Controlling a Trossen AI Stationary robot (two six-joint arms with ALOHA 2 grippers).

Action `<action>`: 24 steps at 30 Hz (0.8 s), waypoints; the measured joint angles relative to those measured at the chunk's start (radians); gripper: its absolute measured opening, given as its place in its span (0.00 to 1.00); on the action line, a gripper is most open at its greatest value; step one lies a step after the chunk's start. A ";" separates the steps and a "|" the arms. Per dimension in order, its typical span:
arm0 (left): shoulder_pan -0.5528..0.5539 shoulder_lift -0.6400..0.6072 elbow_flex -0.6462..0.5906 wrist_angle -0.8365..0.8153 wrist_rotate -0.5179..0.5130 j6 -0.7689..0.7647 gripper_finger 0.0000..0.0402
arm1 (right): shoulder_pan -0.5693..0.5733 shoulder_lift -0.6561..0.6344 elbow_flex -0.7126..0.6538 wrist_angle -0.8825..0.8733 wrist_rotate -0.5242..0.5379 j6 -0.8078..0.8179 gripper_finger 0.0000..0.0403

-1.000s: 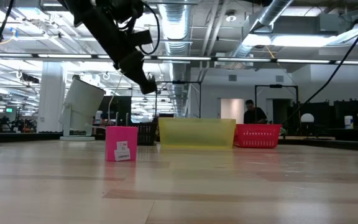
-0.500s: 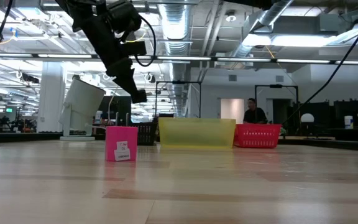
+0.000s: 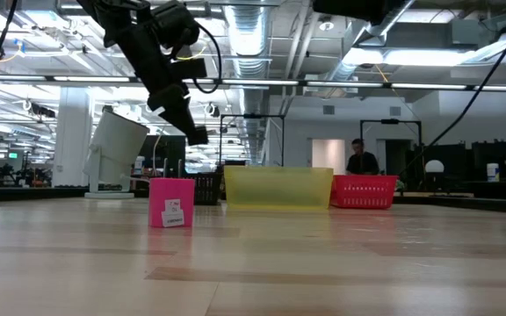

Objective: Pick and place items into bin
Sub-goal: Put the black charger adapter into the black bin

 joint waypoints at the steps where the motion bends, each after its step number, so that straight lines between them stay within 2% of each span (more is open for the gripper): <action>1: 0.000 0.000 0.000 0.003 0.000 0.001 0.38 | 0.000 0.009 0.000 0.004 0.000 0.002 0.45; 8: 0.000 0.000 -0.004 0.016 0.001 0.008 0.38 | 0.000 0.070 0.000 0.027 0.002 0.004 0.44; 14: 0.000 0.001 -0.067 0.093 0.000 0.008 0.38 | 0.000 0.099 0.001 0.067 0.003 0.004 0.44; 24: 0.005 0.001 -0.120 0.152 -0.007 -0.002 0.38 | 0.000 0.099 0.000 0.067 0.003 0.014 0.44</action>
